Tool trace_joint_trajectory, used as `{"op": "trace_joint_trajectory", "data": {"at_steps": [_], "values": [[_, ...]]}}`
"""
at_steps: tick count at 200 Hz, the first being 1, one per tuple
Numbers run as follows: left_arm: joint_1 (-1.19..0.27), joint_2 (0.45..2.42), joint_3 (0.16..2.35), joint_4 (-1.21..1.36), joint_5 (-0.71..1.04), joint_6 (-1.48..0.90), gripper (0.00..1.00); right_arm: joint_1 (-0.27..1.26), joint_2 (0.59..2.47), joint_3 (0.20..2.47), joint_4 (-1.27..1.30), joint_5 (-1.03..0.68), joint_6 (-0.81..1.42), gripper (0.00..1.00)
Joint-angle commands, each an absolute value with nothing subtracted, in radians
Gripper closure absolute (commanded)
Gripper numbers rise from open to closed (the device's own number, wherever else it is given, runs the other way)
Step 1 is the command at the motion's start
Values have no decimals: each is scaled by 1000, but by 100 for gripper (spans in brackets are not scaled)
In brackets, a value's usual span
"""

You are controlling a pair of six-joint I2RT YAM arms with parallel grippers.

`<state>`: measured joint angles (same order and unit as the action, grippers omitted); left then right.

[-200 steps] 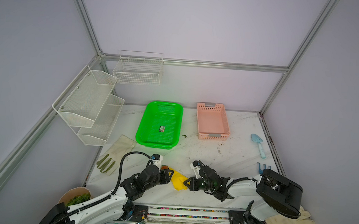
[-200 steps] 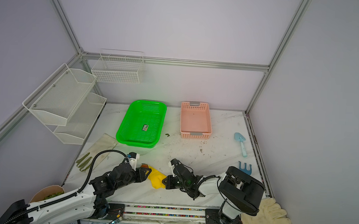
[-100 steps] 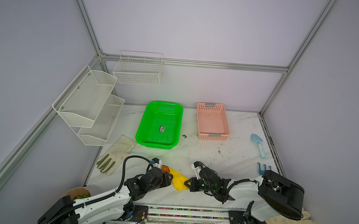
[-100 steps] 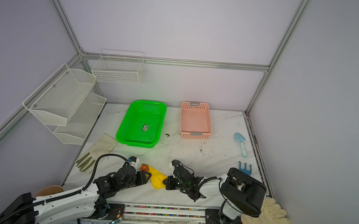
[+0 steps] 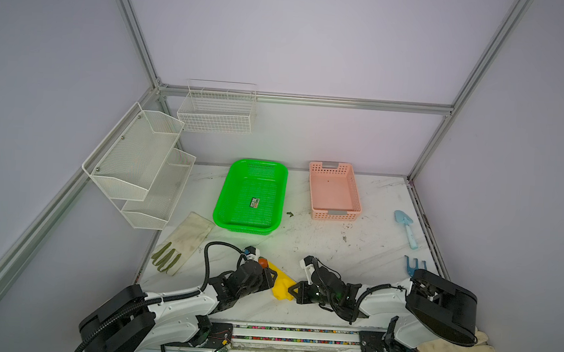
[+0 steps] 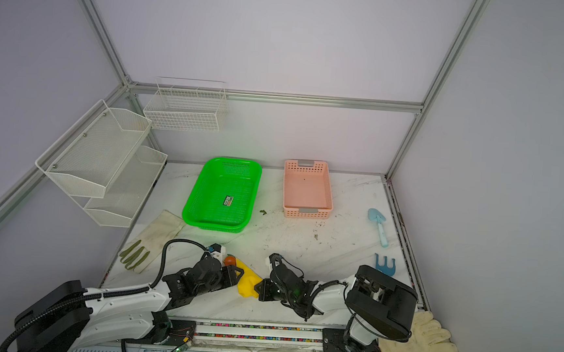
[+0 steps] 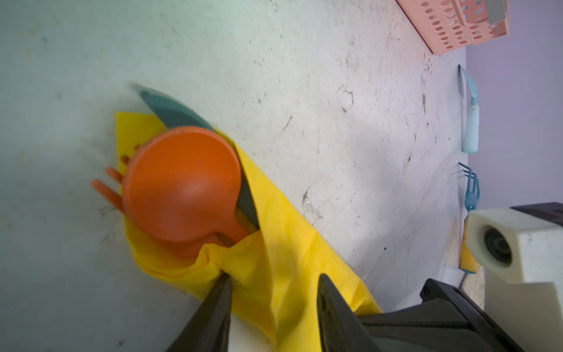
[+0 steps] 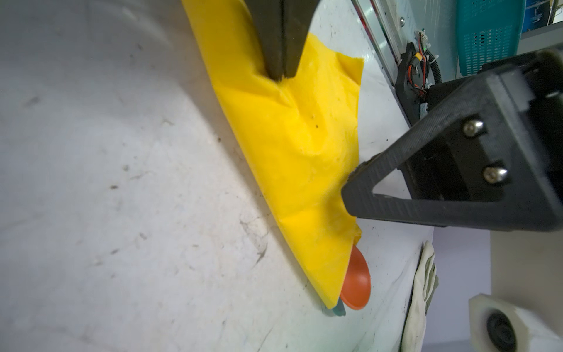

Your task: Place the utensils on the paper napkin and roll it up

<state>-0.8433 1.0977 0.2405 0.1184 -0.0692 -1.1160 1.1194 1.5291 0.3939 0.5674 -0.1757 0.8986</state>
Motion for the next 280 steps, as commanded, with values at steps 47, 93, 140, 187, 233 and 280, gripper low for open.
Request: {"op": "trace_joint_trajectory", "data": {"at_steps": [47,93,140,187,233,280], "values": [[-822,1224,341,114,-48,-1031,66,1189,1521,344,529,-123,993,100],[-794,1365,488,36,-27,-934,67,1237,1557,345,570,-98,1037,100],[-758,1444,533,90,25,-863,68,1251,1612,333,641,-86,1078,100],[-756,1316,627,-79,-25,-782,65,1251,1656,337,675,-86,1093,100],[-756,1198,694,-201,-44,-760,59,1252,1658,336,674,-75,1105,100],[-768,1251,595,3,96,-848,65,1252,1645,332,668,-61,1112,100]]}}
